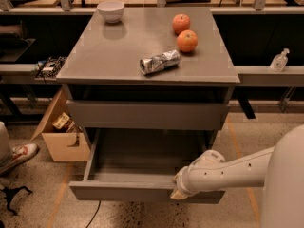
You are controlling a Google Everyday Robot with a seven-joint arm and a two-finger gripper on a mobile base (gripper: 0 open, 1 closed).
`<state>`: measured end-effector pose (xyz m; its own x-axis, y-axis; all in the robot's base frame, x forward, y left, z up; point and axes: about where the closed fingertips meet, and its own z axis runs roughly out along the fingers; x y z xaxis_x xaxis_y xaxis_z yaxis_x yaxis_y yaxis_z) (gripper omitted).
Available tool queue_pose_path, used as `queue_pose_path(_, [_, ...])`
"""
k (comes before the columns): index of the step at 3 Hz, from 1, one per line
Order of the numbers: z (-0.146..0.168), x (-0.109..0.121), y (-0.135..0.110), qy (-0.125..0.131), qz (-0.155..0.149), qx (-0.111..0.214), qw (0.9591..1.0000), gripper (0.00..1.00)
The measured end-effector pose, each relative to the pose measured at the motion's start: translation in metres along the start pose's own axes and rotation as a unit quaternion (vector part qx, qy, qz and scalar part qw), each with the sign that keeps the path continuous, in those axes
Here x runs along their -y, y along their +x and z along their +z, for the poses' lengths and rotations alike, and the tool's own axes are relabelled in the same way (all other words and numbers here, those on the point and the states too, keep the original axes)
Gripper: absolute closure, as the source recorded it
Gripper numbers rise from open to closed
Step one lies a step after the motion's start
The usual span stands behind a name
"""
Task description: Open middle drawer
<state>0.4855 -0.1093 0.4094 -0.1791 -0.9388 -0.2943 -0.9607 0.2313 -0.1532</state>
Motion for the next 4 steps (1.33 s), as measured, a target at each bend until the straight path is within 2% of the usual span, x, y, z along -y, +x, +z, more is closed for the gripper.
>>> queue_pose_path(1, [-0.0078,-0.0197,0.0116,-0.002,0.005,0.002,1.0,1.0])
queue_pose_path(4, [-0.0059,-0.017,0.0082,-0.001,0.007,0.009,0.9999,1.0])
